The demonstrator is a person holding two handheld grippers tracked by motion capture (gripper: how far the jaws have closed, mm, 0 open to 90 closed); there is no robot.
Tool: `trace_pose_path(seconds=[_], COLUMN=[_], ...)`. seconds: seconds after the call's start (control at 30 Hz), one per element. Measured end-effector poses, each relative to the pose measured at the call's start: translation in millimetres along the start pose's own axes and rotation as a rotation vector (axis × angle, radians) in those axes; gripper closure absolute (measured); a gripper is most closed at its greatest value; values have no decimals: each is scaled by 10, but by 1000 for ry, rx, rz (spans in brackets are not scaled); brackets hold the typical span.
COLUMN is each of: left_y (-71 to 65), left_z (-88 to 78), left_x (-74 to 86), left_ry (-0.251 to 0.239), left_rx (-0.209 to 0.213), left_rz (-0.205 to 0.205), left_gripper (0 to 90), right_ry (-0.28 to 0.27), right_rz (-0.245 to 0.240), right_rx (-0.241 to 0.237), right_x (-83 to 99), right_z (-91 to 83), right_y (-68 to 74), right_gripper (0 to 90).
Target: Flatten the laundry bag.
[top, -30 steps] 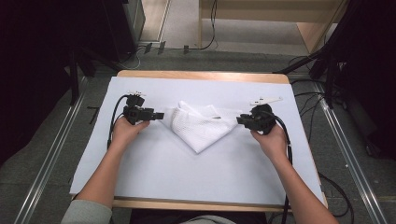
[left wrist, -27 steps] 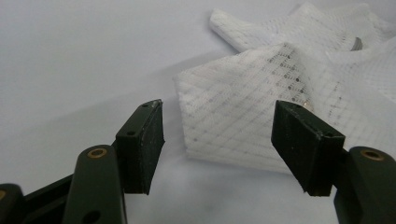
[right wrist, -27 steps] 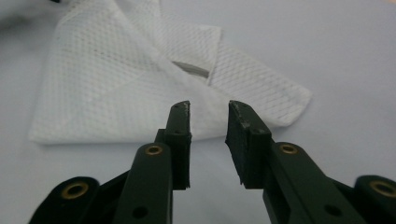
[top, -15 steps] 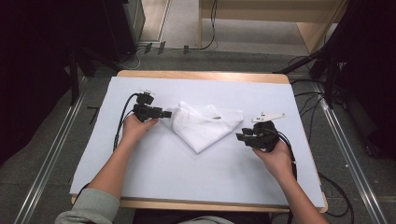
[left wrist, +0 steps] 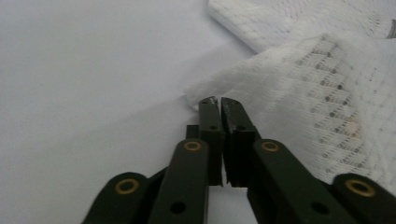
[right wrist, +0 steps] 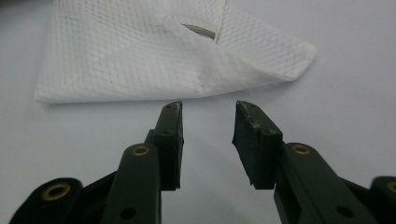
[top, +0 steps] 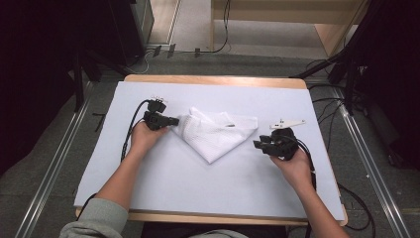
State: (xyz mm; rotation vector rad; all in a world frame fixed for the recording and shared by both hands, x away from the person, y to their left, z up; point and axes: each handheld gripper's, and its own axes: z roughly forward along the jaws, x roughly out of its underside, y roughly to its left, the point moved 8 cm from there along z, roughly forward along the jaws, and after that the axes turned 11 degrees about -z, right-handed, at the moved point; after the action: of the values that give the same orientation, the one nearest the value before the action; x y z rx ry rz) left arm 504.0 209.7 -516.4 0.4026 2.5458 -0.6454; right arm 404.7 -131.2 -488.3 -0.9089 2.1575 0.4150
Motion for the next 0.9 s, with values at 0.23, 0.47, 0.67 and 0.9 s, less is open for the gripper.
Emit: trace_pose_path(seconds=[0.23,0.47,0.67,0.9], left_y=[-34,-279,-737,-1044], left_z=[-63,-381,-649,-754], left_x=[-36,-177,-154,-16], left_ry=[-8,-103,-133,-121], left_rx=[-10,88,119,148], left_rz=[10,3,141,212], left_gripper=[900,900,900,900], right_ry=[18,20,18,9], right_rz=[-11,-12,2,19], right_rx=[-3,-2,10,18], right_x=[5,13,26,23], right_z=[32,49,34,16], right_y=[30,15,-36,-101], right_gripper=[646,649,654,663])
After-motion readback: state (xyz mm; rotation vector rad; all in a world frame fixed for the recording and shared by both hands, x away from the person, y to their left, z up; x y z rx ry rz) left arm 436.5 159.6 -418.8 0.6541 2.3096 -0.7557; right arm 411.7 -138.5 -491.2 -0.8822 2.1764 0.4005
